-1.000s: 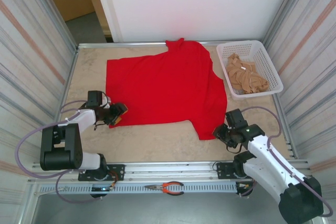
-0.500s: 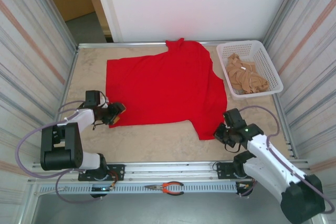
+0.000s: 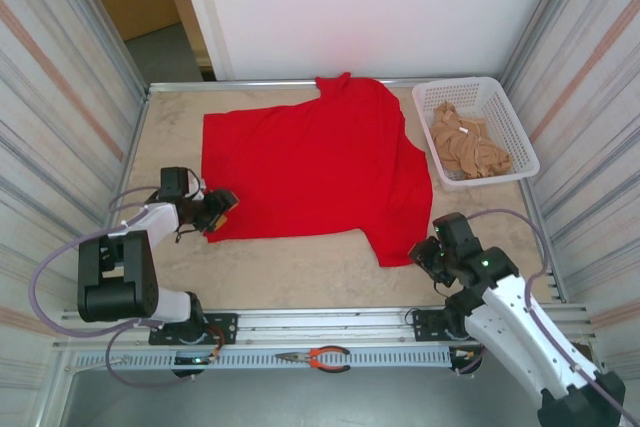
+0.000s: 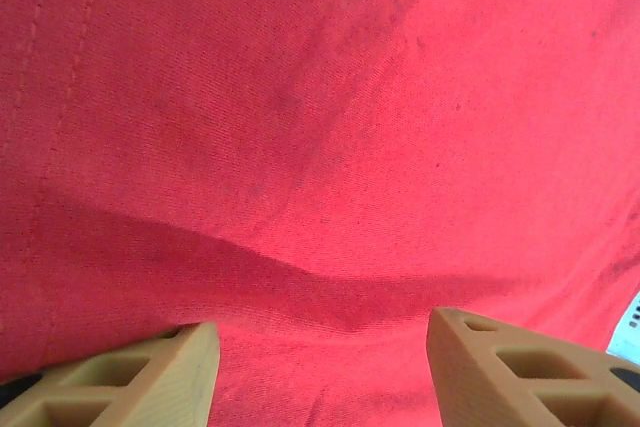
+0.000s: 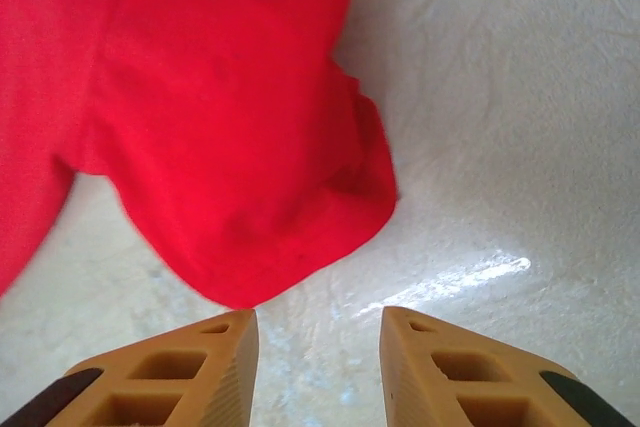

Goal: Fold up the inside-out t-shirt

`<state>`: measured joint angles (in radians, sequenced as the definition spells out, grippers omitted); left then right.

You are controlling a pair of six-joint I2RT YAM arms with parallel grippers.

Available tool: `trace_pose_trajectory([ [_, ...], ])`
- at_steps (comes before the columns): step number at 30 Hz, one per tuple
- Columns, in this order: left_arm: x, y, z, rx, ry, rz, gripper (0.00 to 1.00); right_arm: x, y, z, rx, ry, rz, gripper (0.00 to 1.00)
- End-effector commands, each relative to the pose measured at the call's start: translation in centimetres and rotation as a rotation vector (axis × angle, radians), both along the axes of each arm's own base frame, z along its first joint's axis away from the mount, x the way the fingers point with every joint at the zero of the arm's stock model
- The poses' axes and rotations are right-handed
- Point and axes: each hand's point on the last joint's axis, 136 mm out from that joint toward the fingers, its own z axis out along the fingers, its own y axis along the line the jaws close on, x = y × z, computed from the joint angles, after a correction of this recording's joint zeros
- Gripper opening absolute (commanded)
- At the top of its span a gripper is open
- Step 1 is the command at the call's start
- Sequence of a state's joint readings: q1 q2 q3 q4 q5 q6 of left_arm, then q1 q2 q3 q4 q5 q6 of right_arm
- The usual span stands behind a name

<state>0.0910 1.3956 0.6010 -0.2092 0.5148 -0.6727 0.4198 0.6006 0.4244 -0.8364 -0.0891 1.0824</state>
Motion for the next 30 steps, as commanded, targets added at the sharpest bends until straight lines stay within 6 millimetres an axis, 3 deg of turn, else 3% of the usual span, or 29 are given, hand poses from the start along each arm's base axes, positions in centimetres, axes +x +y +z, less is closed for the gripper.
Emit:
trace_pose_trajectory([
  [1,0.4,-0.1,0.8,-0.010,-0.019,-0.017,0.57,0.8,-0.2,-0.8,-0.069,0.007,0.052,0.40],
  [11,0.3,-0.2,0.7,-0.019,-0.018,-0.014,0.57,2.8,1.0,-3.1,-0.127,0.063,0.134,0.41],
  [13,0.3,-0.3,0.8,-0.020,-0.020,-0.016,0.57,2.9,1.2,-3.7,-0.140,0.081,0.145,0.35],
  [15,0.3,-0.3,0.9,-0.025,-0.023,-0.016,0.57,2.7,1.3,-4.3,-0.149,0.107,0.154,0.19],
  [17,0.4,-0.4,1.1,-0.030,-0.028,-0.014,0.57,2.2,1.3,-4.5,-0.160,0.121,0.162,0.00],
  [25,1.3,-0.7,3.0,-0.060,-0.072,-0.015,0.57,-0.8,0.5,-1.9,-0.134,0.092,0.109,0.00],
  [30,1.8,-0.7,4.4,-0.079,-0.102,-0.022,0.57,-3.3,-0.3,-1.7,-0.077,0.103,0.054,0.00],
])
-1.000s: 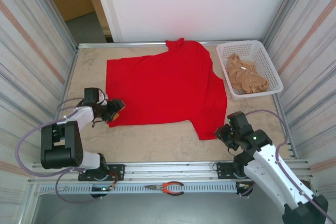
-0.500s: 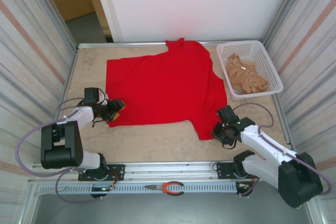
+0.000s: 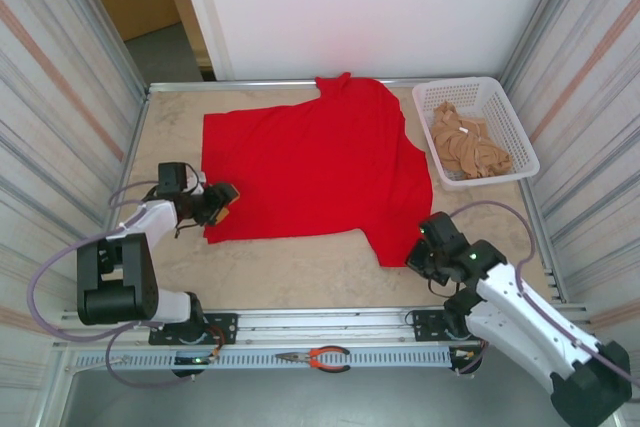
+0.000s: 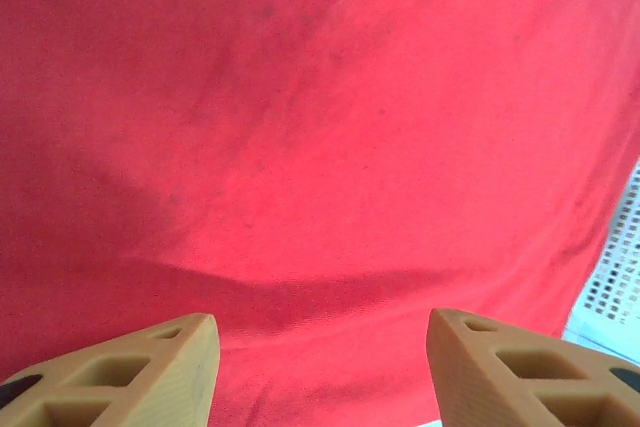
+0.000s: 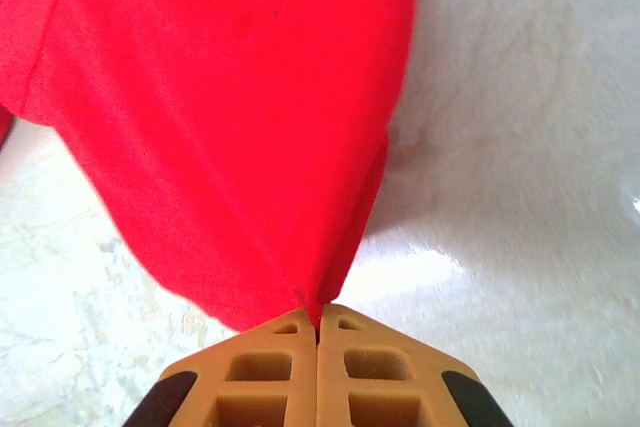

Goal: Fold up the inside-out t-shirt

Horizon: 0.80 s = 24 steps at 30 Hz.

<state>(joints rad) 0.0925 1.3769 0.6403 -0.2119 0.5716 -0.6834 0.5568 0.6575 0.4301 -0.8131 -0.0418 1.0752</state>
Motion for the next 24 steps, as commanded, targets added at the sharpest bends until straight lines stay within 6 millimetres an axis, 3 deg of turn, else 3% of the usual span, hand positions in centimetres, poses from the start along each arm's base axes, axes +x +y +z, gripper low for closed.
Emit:
trace_pose_trajectory([
  [1,0.8,0.1,2.7,-0.033,-0.056,-0.001,0.57,-3.1,-1.8,-1.3,-0.017,0.100,-0.085,0.00],
  [3,0.8,0.5,3.8,-0.045,-0.076,0.011,0.57,-3.5,-1.7,-1.2,0.020,0.096,-0.116,0.00],
  [5,0.5,0.9,4.8,-0.043,-0.096,0.024,0.57,-3.6,-1.7,-0.9,0.041,0.084,-0.128,0.17],
  [7,-0.4,1.3,5.5,-0.038,-0.099,0.036,0.58,-3.3,-1.9,0.0,0.050,0.054,-0.136,0.23],
  [10,-2.5,1.8,5.7,-0.022,-0.077,0.076,0.59,-2.4,-2.3,1.7,0.032,-0.007,-0.143,0.40],
  [14,-5.9,1.8,3.8,-0.017,-0.012,0.135,0.59,-0.8,-3.3,3.3,-0.070,-0.051,-0.111,0.53],
  [18,-9.1,2.7,1.2,0.039,0.074,0.212,0.59,1.2,-3.2,3.7,-0.081,-0.054,-0.079,0.59],
  [24,-11.2,3.5,-0.5,0.085,0.127,0.279,0.60,2.9,-2.8,2.5,0.002,-0.022,-0.067,0.61],
])
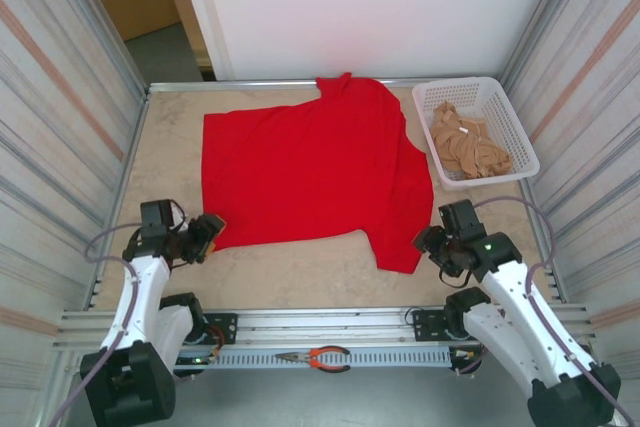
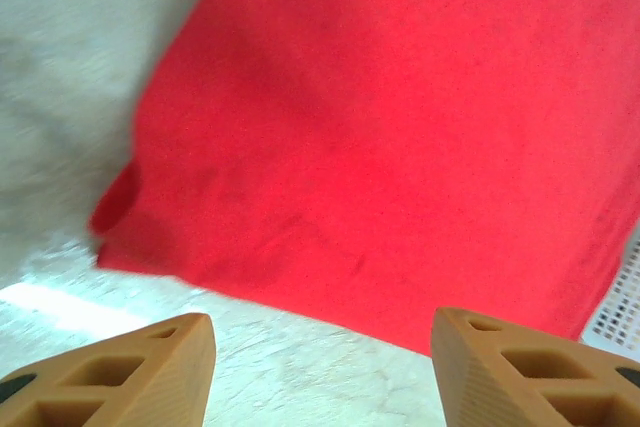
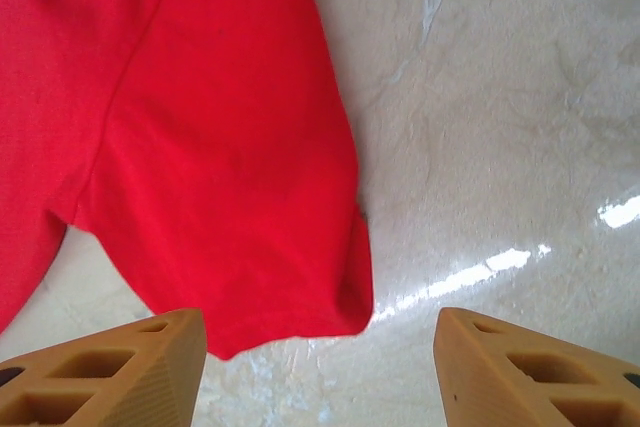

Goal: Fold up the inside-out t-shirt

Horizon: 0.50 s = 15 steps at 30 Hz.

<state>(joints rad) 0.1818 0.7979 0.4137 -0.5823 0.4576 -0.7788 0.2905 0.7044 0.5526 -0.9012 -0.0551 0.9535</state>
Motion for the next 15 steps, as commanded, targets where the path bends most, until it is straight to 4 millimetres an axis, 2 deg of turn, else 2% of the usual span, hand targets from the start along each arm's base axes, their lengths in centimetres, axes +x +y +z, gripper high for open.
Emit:
trace_pose_trajectory([
  [1,-1.2,1.0,-1.0,0.042,0.062,0.063,0.60,0.7,1.1,-0.5,0.060,-0.011,0.087,0.61],
  [8,-1.2,1.7,-2.3,0.069,0.117,0.076,0.61,0.7,1.8,-2.9,0.105,0.029,0.089,0.62],
  [15,0.5,1.6,-2.4,0.054,0.113,0.044,0.61,1.5,2.0,-4.1,0.105,0.044,0.082,0.63],
])
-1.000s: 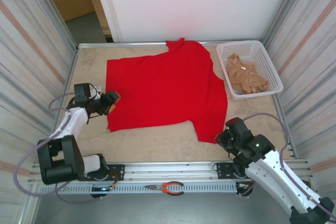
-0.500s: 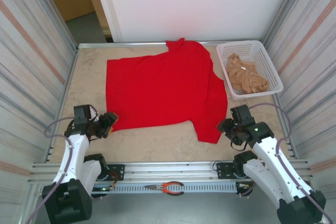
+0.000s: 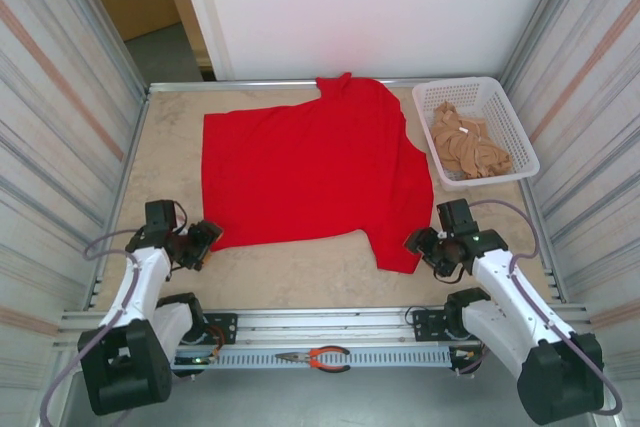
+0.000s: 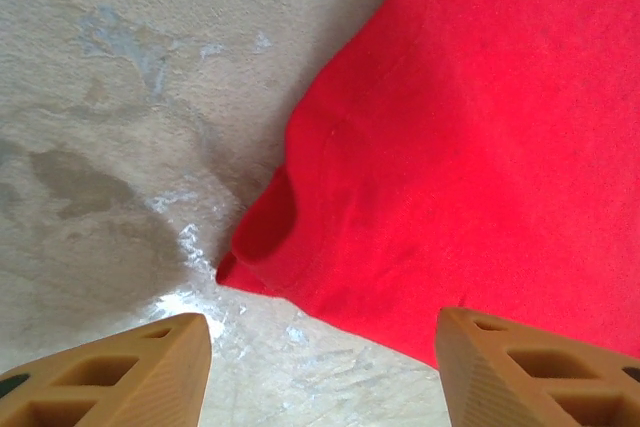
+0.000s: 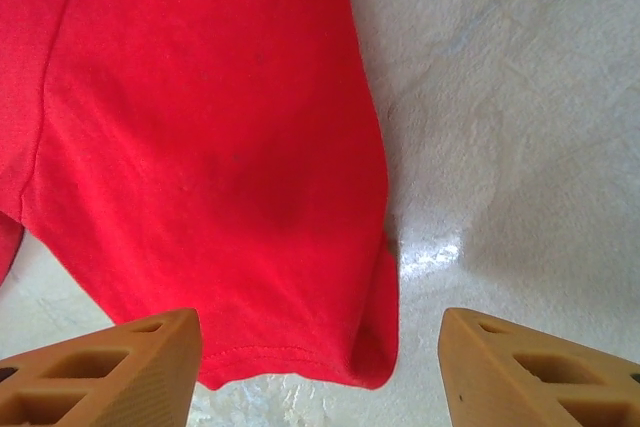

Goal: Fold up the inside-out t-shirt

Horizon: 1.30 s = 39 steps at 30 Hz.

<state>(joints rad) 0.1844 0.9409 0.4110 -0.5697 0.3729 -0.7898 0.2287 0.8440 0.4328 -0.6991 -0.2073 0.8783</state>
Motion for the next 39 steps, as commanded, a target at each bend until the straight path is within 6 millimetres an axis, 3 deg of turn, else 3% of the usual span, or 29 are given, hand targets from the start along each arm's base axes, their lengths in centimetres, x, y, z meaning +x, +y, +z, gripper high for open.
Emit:
trace_pose_trajectory([
  [1,1.4,0.3,0.6,0.007,-0.036,-0.011,0.60,1.1,0.5,-0.1,0.017,-0.030,0.012,0.63],
  [9,1.8,0.3,-0.3,0.001,-0.020,-0.014,0.58,2.0,1.5,-1.7,0.014,0.010,0.028,0.63],
  [13,1.5,0.4,-1.1,0.002,-0.005,-0.007,0.53,2.0,1.9,-2.7,0.003,0.033,0.036,0.58],
  [17,1.5,0.4,-1.6,0.003,-0.005,-0.001,0.40,1.8,2.1,-3.5,0.004,0.046,0.033,0.34],
  [22,2.0,0.5,-1.6,0.002,-0.019,-0.012,0.11,1.7,1.9,-3.1,-0.001,0.030,0.036,0.00],
  [23,2.1,0.5,-1.4,-0.004,-0.024,-0.014,0.02,1.6,1.8,-2.8,-0.003,0.023,0.037,0.00],
  [24,2.3,0.6,-1.2,-0.010,-0.032,-0.014,0.00,1.6,1.8,-2.3,-0.003,0.010,0.039,0.00],
  [31,2.0,1.6,1.4,-0.025,-0.109,0.025,0.00,0.4,0.9,0.7,-0.005,-0.060,0.028,0.00],
  [39,0.3,1.4,2.2,-0.058,-0.131,0.102,0.00,-3.1,0.7,1.5,0.026,-0.059,-0.004,0.00],
])
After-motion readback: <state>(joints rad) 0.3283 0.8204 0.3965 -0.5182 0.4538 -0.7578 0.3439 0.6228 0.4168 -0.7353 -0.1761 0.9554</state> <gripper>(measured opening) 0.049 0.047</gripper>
